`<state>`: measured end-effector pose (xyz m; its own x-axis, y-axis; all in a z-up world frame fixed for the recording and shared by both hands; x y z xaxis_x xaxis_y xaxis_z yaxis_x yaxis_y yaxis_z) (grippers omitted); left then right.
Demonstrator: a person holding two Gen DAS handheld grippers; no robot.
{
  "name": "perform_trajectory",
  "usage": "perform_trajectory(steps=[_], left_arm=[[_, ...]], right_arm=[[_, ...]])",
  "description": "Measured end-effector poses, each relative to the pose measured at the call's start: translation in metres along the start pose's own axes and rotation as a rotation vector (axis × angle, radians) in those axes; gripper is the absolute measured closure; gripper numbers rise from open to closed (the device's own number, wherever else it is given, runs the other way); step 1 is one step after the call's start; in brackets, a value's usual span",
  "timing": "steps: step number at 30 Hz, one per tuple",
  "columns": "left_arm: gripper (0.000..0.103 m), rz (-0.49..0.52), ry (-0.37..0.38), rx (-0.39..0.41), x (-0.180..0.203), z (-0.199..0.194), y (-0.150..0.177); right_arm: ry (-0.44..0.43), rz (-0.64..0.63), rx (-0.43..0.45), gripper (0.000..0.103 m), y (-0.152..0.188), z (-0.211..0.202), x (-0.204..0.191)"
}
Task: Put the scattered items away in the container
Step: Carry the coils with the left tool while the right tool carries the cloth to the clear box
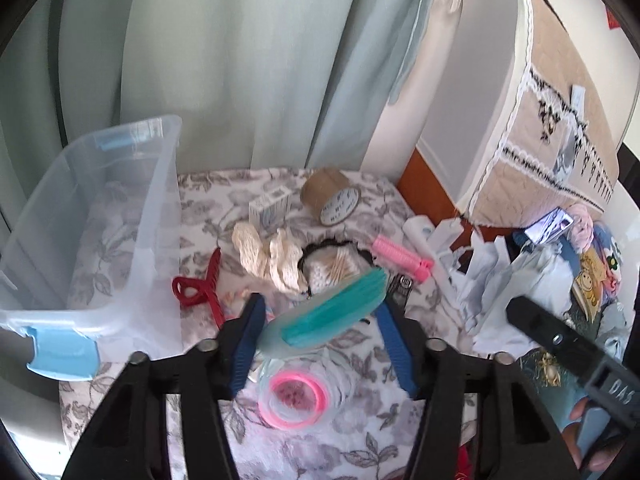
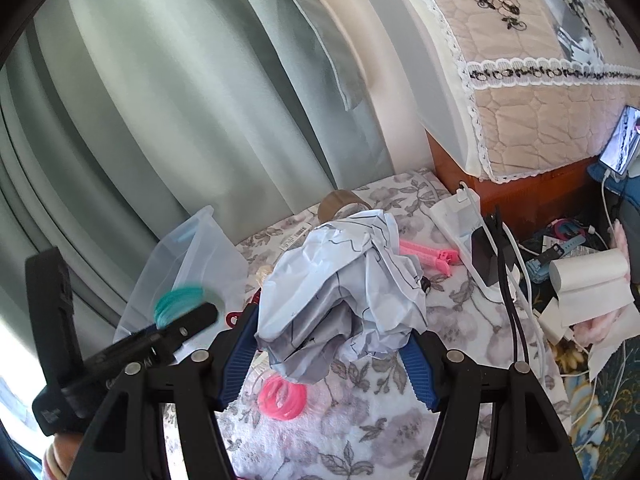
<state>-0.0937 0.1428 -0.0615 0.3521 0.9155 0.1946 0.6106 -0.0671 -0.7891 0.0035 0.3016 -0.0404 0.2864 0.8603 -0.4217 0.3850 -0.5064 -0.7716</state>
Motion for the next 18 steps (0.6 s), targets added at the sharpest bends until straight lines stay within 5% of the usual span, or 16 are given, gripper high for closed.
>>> perform_trajectory(steps=[9, 18], left_arm=[[0.088, -0.008, -0.006, -0.025, -0.009, 0.008, 0.007], [0.088, 0.002, 0.008, 0.033, -0.009, -0.008, -0.015]], right_arm=[[-0.003, -0.027, -0.014, 0.033, 0.003, 0.003, -0.007], [-0.005, -0.05, -0.013, 0.033, 0.0, 0.005, -0.012]])
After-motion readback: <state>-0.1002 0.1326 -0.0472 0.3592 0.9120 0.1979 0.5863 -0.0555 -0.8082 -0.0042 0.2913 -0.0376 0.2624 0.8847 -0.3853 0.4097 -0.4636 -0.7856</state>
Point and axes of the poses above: each gripper's, at about its wrist camera, not at the fingertips, and z roughly the way its jaws point, x to its right, y to its underside, the point moved 9 cm from there along z, roughly the way its jaws point, and after that the axes turned 11 degrees about x, right-handed, at the moved point
